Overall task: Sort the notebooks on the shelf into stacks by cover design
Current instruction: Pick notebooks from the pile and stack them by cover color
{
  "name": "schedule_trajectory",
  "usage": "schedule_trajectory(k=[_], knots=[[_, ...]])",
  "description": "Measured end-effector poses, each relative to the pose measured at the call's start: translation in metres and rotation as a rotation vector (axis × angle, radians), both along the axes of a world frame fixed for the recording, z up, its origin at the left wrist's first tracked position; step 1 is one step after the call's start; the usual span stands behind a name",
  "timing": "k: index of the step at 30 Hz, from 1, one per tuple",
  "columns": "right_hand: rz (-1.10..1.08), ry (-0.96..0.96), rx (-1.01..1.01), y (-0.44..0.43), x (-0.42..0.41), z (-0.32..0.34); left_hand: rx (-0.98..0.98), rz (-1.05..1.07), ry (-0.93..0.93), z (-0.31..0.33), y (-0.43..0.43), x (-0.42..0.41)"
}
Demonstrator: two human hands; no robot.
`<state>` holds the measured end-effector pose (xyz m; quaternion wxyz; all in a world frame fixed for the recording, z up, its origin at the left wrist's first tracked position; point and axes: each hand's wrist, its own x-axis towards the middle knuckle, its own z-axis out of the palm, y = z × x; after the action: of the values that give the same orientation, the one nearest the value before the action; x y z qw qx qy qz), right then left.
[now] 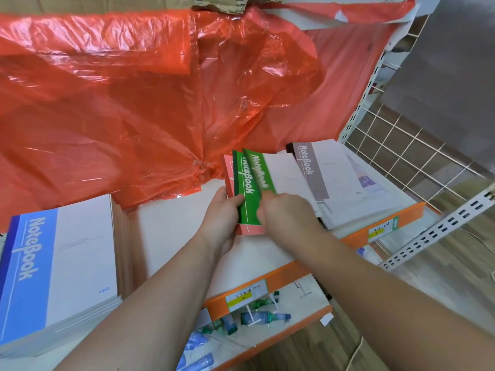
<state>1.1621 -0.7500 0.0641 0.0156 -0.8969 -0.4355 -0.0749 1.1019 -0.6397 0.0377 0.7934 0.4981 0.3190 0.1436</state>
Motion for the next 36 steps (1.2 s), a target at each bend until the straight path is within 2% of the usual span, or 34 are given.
schedule_trajectory(k=[3,8,9,11,13,15,17,20,25,28,33,36], knots=[[0.15,-0.013,0.104,0.002,-0.02,-0.011,-0.034,0.031,-0.034,-0.004,-0.002,-0.002],[0.211,0.215,0.176,-0.008,-0.009,-0.017,0.059,0.027,0.019,-0.011,0.001,-0.007],[0.17,0.235,0.194,-0.011,0.0,-0.017,0.069,0.027,0.033,-0.011,0.002,-0.008],[0.058,0.126,0.178,-0.017,0.028,-0.024,0.063,0.012,0.041,-0.01,0.003,-0.011],[-0.148,0.012,0.023,-0.022,0.059,-0.035,0.06,-0.003,0.043,-0.009,0.004,-0.014],[-0.326,0.039,-0.112,-0.03,0.078,-0.042,0.062,-0.002,0.043,-0.009,0.006,-0.017],[-0.369,0.062,-0.159,-0.037,0.086,-0.046,0.056,-0.006,0.039,-0.008,0.008,-0.019],[-0.321,0.0,-0.169,-0.038,0.086,-0.044,0.048,-0.02,0.028,-0.007,0.009,-0.02],[-0.308,0.014,-0.151,-0.038,0.075,-0.021,0.042,-0.028,0.017,-0.007,0.009,-0.02],[-0.246,-0.021,-0.019,-0.036,0.06,-0.011,0.041,-0.009,0.015,-0.007,0.007,-0.02],[0.099,-0.139,0.14,-0.01,0.001,-0.011,0.03,0.07,-0.015,-0.01,0.002,-0.019],[0.233,-0.08,0.267,-0.002,-0.023,-0.023,0.029,0.081,-0.06,-0.009,0.001,-0.022]])
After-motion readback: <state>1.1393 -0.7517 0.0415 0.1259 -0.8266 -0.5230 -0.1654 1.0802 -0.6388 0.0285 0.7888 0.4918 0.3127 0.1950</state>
